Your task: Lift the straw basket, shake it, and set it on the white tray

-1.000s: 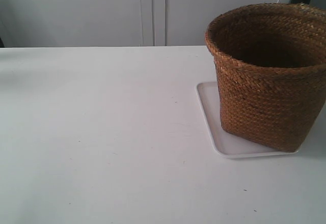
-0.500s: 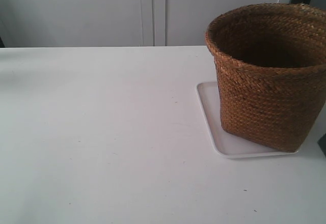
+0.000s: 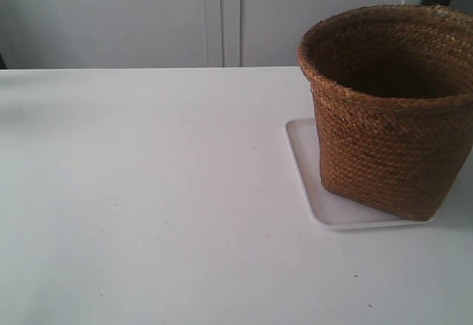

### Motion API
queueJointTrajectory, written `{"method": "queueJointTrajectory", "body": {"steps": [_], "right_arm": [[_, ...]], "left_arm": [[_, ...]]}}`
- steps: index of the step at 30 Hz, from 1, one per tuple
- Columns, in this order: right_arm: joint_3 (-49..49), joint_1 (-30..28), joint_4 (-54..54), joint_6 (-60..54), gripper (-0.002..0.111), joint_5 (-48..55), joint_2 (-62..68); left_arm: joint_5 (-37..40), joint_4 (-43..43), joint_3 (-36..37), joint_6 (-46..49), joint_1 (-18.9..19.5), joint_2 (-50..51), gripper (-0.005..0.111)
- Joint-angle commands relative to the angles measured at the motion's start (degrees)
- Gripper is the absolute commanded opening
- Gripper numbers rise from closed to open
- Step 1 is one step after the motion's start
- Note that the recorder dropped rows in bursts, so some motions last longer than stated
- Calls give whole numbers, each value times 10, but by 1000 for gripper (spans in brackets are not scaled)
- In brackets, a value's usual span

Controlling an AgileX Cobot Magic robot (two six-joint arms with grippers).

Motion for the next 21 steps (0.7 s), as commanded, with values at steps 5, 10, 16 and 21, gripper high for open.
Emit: {"method": "queueJointTrajectory", "body": {"steps": [5, 10, 16, 21], "right_arm": [[-4, -3, -276, 310, 4, 25, -3], [30, -3, -319, 350, 4, -18, -3], [57, -3, -442, 524, 4, -79, -3], [57, -3, -510, 484, 4, -58, -3]], "left_arm": [[2, -1, 3, -3, 1, -2, 0], [2, -1, 3, -3, 1, -2, 0], [2, -1, 3, -3, 1, -2, 0], [2, -1, 3, -3, 1, -2, 0]]}}
